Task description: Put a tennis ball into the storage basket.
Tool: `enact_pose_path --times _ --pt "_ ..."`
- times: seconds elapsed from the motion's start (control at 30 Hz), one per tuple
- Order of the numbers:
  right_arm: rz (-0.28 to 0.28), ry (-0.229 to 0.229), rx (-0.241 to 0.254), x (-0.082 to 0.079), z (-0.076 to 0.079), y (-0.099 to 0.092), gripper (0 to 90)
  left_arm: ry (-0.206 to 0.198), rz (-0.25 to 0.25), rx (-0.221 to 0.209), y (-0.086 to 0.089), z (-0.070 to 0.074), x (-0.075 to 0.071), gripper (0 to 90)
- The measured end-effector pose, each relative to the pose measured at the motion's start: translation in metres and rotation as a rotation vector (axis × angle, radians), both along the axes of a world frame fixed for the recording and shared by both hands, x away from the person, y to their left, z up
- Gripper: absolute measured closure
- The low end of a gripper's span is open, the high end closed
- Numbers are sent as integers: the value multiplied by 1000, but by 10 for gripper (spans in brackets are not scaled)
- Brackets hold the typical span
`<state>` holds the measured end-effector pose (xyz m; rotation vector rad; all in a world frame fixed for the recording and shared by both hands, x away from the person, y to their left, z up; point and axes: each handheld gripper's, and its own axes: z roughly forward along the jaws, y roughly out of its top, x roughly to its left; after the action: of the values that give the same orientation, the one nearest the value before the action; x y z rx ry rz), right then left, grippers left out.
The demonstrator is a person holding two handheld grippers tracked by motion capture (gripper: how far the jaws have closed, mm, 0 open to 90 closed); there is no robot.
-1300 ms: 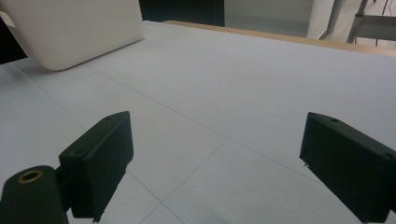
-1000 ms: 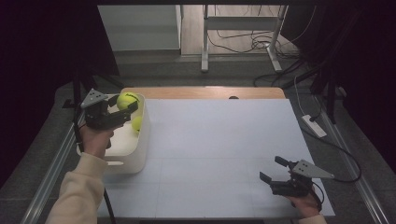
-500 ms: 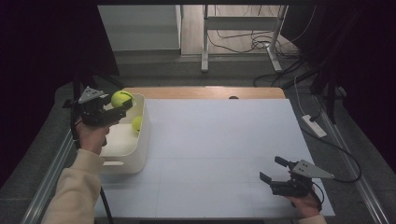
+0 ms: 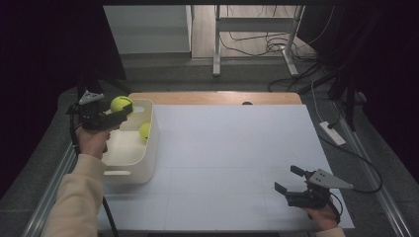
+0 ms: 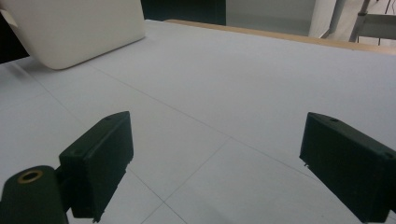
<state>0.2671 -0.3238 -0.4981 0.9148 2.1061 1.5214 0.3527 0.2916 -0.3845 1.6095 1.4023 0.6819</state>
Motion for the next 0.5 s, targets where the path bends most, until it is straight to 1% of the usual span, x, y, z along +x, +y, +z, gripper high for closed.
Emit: enact_pose_path --times 0.13,0.27,0.3,0.4,0.5 --pt "0 0 0 0 0 0 96 25 11 14 4 -2 2 272" --pt "1 3 -2 0 0 0 96 48 22 20 6 -5 4 271" --pt "1 3 -2 0 0 0 96 48 22 20 6 -5 4 271" --pt "0 0 -2 0 0 0 96 68 34 7 9 -7 7 271" --pt "-1 0 -1 0 0 0 96 81 41 5 11 -9 8 272"
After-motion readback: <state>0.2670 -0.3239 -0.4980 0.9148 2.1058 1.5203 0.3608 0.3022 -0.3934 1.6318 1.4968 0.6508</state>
